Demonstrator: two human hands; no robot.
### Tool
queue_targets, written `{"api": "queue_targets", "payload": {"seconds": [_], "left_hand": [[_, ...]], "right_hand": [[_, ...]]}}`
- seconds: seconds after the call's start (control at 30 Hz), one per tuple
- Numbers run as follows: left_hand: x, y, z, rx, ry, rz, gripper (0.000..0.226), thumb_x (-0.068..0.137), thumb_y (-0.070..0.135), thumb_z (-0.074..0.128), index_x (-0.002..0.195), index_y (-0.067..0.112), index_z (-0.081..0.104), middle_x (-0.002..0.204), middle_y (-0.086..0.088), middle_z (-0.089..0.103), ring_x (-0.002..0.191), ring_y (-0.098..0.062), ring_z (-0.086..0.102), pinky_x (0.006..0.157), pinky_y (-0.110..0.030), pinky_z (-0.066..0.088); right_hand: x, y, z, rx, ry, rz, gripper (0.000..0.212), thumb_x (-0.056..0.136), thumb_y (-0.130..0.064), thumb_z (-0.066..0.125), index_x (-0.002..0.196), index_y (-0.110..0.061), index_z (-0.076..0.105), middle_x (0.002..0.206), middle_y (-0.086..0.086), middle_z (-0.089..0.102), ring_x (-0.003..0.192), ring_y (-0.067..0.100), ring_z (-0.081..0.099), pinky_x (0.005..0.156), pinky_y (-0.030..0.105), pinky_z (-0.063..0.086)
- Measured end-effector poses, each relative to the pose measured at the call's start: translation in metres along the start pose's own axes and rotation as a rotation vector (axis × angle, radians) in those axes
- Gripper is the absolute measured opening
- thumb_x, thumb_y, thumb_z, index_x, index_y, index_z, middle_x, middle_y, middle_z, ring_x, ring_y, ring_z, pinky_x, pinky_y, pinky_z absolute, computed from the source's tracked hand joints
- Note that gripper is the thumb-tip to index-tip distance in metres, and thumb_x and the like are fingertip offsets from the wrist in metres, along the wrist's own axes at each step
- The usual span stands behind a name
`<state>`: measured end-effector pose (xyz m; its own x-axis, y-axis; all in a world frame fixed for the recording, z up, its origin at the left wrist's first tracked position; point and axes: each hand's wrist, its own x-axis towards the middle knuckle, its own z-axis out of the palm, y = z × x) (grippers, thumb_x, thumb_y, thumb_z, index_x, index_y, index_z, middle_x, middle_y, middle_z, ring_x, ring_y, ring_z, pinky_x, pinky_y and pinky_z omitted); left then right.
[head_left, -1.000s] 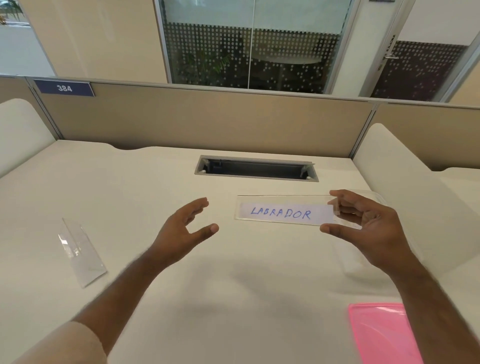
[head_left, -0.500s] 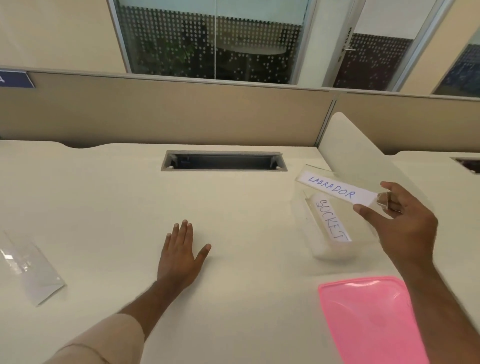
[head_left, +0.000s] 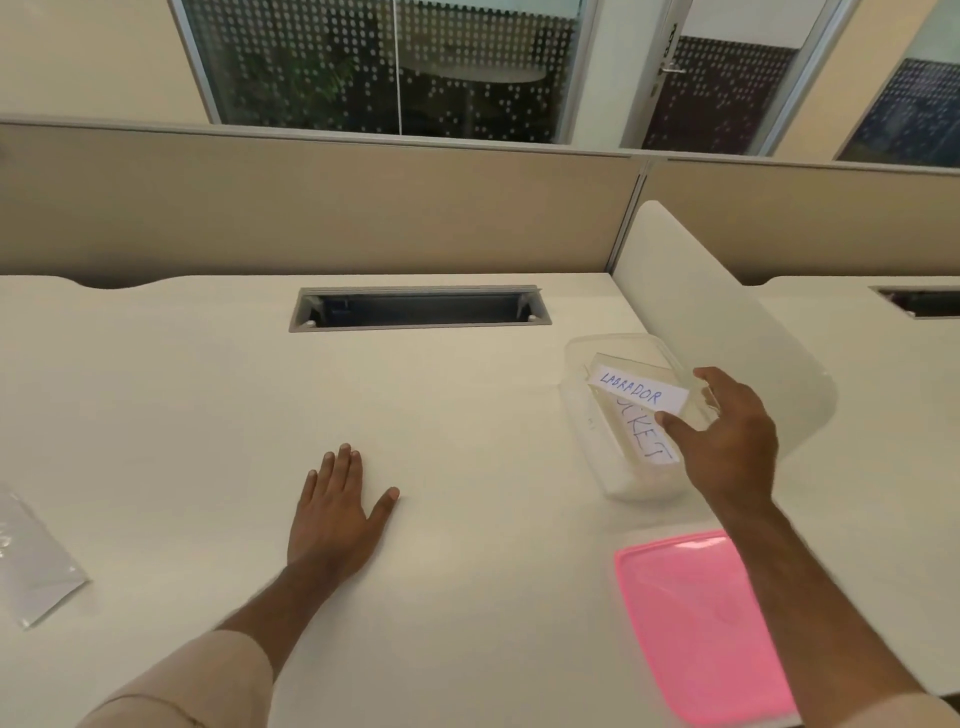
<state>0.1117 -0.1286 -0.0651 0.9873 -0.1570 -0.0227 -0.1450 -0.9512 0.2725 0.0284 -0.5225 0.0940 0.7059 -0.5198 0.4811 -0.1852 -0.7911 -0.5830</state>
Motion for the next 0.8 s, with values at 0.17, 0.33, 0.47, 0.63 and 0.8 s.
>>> {"api": "queue_targets", "payload": {"seconds": [0.17, 0.33, 0.47, 0.63, 0.8], "left_hand": [[0.000, -0.001, 0.001, -0.010, 0.003, 0.001, 0.089, 0.094, 0.071, 0.018, 0.160, 0.012, 0.005, 0.169, 0.001, 0.000, 0.156, -0.015, -0.004, 0.125, -0.034, -0.001], [0.001, -0.001, 0.003, -0.003, 0.011, 0.000, 0.089, 0.094, 0.071, 0.019, 0.160, 0.012, 0.006, 0.169, 0.001, 0.002, 0.156, -0.015, -0.003, 0.125, -0.034, -0.001], [0.002, -0.002, 0.004, 0.007, 0.011, -0.004, 0.091, 0.093, 0.072, 0.016, 0.160, 0.012, 0.006, 0.169, 0.001, 0.003, 0.156, -0.015, -0.002, 0.125, -0.034, 0.000], [0.001, -0.001, 0.003, 0.019, 0.008, -0.006, 0.090, 0.092, 0.072, 0.016, 0.160, 0.012, 0.006, 0.169, 0.001, 0.002, 0.156, -0.015, -0.003, 0.125, -0.034, 0.000], [0.000, 0.001, -0.001, 0.000, -0.003, -0.018, 0.088, 0.095, 0.070, 0.021, 0.160, 0.012, 0.006, 0.169, 0.002, 0.001, 0.155, -0.014, -0.004, 0.125, -0.034, -0.001]], "right_hand": [[-0.005, -0.003, 0.033, -0.057, -0.066, 0.077, 0.059, 0.067, -0.014, 0.084, 0.119, -0.013, 0.055, 0.108, 0.013, 0.060, 0.098, 0.034, 0.061, 0.076, 0.040, 0.050], [-0.004, -0.004, 0.051, -0.189, -0.167, 0.196, 0.055, 0.065, -0.006, 0.079, 0.110, -0.008, 0.048, 0.107, 0.017, 0.053, 0.096, 0.040, 0.055, 0.068, 0.042, 0.047], [-0.003, 0.002, 0.057, -0.222, -0.299, 0.281, 0.047, 0.071, -0.002, 0.070, 0.112, -0.008, 0.048, 0.109, 0.017, 0.056, 0.098, 0.040, 0.058, 0.071, 0.038, 0.045], [-0.001, 0.006, 0.063, -0.221, -0.350, 0.314, 0.043, 0.076, 0.003, 0.057, 0.117, -0.008, 0.052, 0.107, 0.017, 0.066, 0.099, 0.038, 0.062, 0.076, 0.037, 0.048], [-0.003, 0.005, 0.061, -0.163, -0.331, 0.327, 0.033, 0.081, -0.002, 0.058, 0.113, -0.008, 0.058, 0.109, 0.016, 0.067, 0.101, 0.037, 0.062, 0.080, 0.038, 0.048]]}}
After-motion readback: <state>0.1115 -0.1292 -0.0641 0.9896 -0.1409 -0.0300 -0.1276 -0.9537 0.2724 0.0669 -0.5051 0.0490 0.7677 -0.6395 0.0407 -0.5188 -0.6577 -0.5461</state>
